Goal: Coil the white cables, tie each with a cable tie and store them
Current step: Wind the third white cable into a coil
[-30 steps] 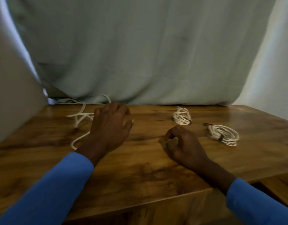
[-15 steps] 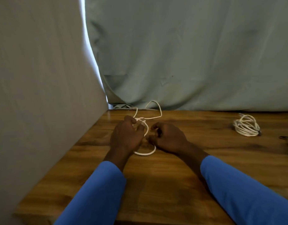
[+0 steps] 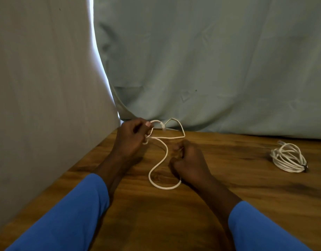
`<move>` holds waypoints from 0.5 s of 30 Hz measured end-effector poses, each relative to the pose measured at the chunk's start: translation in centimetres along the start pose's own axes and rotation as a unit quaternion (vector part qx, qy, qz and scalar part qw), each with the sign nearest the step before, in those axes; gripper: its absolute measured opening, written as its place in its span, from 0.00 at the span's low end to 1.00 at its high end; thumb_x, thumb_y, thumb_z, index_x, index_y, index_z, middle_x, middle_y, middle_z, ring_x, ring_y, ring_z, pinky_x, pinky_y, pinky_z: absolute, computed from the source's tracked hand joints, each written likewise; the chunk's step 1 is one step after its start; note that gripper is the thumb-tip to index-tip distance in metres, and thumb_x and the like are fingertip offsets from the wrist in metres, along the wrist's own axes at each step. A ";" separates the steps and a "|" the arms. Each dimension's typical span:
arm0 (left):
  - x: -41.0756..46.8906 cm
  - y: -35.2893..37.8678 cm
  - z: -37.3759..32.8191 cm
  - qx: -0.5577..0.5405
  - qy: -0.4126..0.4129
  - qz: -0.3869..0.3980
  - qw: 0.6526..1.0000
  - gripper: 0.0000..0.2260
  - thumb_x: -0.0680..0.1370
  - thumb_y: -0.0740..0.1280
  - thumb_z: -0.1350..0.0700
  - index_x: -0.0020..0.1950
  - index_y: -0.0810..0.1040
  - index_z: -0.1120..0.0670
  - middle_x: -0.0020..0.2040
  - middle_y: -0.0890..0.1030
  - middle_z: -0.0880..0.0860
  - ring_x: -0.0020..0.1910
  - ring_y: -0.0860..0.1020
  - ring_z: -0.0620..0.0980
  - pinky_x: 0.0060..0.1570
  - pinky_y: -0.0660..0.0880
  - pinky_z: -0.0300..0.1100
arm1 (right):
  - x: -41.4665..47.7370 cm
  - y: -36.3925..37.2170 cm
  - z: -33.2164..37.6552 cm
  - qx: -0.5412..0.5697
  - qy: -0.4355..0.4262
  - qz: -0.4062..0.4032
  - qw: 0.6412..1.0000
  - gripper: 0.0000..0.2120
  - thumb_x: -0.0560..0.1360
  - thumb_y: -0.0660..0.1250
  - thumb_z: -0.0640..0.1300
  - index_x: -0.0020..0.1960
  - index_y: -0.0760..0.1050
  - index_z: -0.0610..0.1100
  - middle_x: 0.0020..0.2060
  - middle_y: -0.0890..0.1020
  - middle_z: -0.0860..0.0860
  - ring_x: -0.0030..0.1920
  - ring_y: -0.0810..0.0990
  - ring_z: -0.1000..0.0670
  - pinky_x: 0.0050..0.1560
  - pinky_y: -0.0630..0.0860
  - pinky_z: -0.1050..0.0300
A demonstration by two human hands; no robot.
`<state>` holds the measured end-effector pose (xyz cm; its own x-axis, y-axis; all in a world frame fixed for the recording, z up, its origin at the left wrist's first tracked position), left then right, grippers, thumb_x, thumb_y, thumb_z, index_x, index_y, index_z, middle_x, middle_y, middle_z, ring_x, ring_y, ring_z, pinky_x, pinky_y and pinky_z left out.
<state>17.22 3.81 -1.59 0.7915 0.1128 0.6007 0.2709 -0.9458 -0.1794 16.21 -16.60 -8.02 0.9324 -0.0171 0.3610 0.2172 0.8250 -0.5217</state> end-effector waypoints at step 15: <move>-2.2 1.9 -5.1 0.004 0.191 0.039 0.981 0.10 0.81 0.70 0.49 0.44 0.82 0.53 0.37 0.83 0.50 0.37 0.81 0.52 0.39 0.77 0.46 | -2.4 2.3 6.6 0.495 0.073 0.259 0.826 0.23 0.85 0.53 0.52 0.33 0.69 0.46 0.21 0.59 0.54 0.19 0.57 0.56 0.23 0.60 0.62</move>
<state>13.24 0.22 0.70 0.5473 -0.0831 0.8328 0.2240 -0.9442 -0.2414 12.51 -10.95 -4.97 0.8666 0.4748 0.1533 -0.4975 0.7991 0.3376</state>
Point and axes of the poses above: each hand's wrist, its own x-axis towards the middle knuckle, its own y-axis out of the palm, z = x × y, the point moved 9 cm from there along x, towards the middle knuckle
